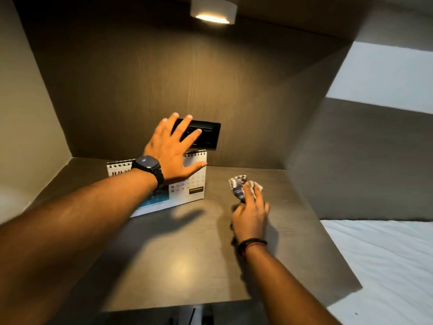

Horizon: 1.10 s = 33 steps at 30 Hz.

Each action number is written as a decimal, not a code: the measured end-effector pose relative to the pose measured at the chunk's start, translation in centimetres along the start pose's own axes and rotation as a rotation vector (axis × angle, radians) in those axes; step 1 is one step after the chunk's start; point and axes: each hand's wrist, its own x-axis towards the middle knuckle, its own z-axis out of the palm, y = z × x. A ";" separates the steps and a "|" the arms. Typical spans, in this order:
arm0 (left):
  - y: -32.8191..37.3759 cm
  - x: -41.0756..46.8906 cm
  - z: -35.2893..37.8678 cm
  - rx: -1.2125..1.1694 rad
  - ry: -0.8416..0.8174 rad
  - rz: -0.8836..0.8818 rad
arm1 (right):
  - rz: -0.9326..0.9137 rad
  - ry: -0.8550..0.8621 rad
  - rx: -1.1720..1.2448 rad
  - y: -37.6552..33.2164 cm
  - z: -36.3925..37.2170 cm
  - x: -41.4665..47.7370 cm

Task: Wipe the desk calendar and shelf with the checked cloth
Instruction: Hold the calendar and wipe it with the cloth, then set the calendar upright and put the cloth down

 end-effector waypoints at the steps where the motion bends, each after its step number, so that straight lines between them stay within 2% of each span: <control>1: 1.6 -0.2 0.1 -0.039 0.054 0.046 | -0.006 -0.013 -0.072 1.6 -1.2 0.6; 3: 5.6 -1.1 0.9 -0.131 0.074 0.125 | 0.023 -0.061 -0.212 5.0 -3.3 1.2; 8: 14.8 -5.5 5.0 -0.294 -0.320 0.123 | 0.080 -0.224 -0.512 11.1 -6.9 0.2; 11: 17.7 -7.5 7.2 -0.302 -0.472 0.123 | 0.018 -0.301 -0.575 12.1 -7.3 -0.8; 16: 19.3 -9.3 9.4 -0.287 -0.611 0.058 | -0.055 -0.283 -0.522 12.7 -6.9 -1.7; 22: 19.1 -9.9 9.9 -0.310 -0.567 0.008 | -0.068 -0.302 -0.537 13.1 -6.6 -1.6; 26: 16.6 -10.5 8.9 -0.281 -0.426 -0.118 | -0.122 -0.169 -0.614 11.3 -6.4 -0.9; 30: 11.4 -11.1 6.7 -0.199 -0.146 -0.328 | -0.132 -0.141 -0.310 5.1 -4.1 0.7; 33: 7.4 -11.1 4.9 -0.209 0.069 -0.601 | -0.082 -0.211 0.045 -0.3 -1.5 2.0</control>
